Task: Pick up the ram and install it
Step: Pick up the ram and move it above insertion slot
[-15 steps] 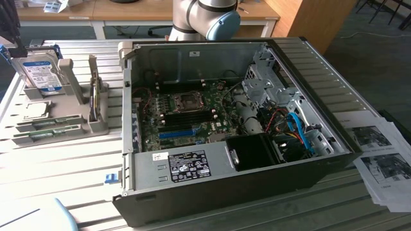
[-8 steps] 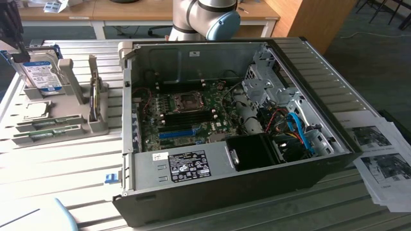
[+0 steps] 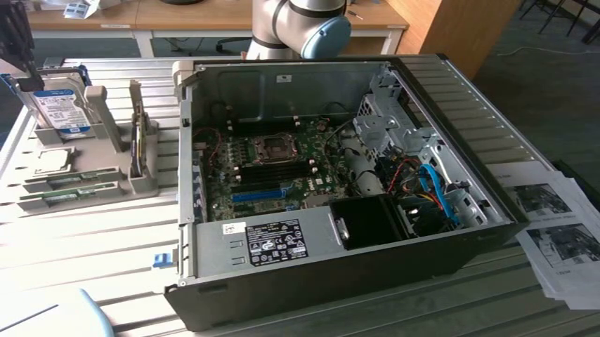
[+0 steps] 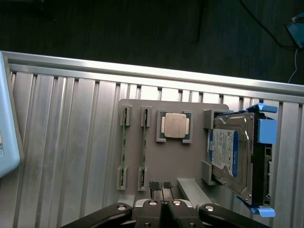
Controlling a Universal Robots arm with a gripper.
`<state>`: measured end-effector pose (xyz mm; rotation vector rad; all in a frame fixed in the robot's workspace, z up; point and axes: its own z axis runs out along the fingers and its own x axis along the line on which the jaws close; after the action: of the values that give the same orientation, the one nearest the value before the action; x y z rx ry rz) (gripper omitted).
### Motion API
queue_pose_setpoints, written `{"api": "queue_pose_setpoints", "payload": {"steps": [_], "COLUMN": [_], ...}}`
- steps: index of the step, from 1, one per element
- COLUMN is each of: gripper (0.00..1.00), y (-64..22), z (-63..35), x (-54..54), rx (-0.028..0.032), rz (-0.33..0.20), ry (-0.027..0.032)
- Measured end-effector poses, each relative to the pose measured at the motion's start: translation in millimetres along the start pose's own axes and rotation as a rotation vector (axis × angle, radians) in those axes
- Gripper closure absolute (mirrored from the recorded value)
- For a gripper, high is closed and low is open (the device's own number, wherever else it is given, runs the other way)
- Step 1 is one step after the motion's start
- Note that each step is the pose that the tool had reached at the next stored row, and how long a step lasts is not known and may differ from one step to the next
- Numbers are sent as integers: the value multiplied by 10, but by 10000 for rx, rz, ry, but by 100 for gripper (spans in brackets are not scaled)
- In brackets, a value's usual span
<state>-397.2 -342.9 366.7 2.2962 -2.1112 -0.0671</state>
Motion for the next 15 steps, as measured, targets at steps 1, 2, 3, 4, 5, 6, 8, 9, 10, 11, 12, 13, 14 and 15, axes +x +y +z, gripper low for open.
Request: {"api": "queue_pose_setpoints", "payload": {"steps": [1,2,3,4,5,6,8,9,10,11,12,13,14,15], "gripper": [91,91,91,91,91,91,91,91,91,91,91,91,91,91], "y": [0,1,1,2,2,3,5,7,8,8,9,10,11,12], "z": [0,2,1,0,0,0,0,-1,-1,-2,-1,-2,-1,-2], "x": [1,4,9,14,22,29,64,74,87,98,109,121,132,145], "rx": [0,3,1,0,0,1,1,1,-1,-1,0,0,0,0], "rz": [0,1,1,1,0,1,0,1,1,0,1,0,0,0], "ry": [0,-1,0,0,0,0,0,0,0,0,0,0,0,0]}}
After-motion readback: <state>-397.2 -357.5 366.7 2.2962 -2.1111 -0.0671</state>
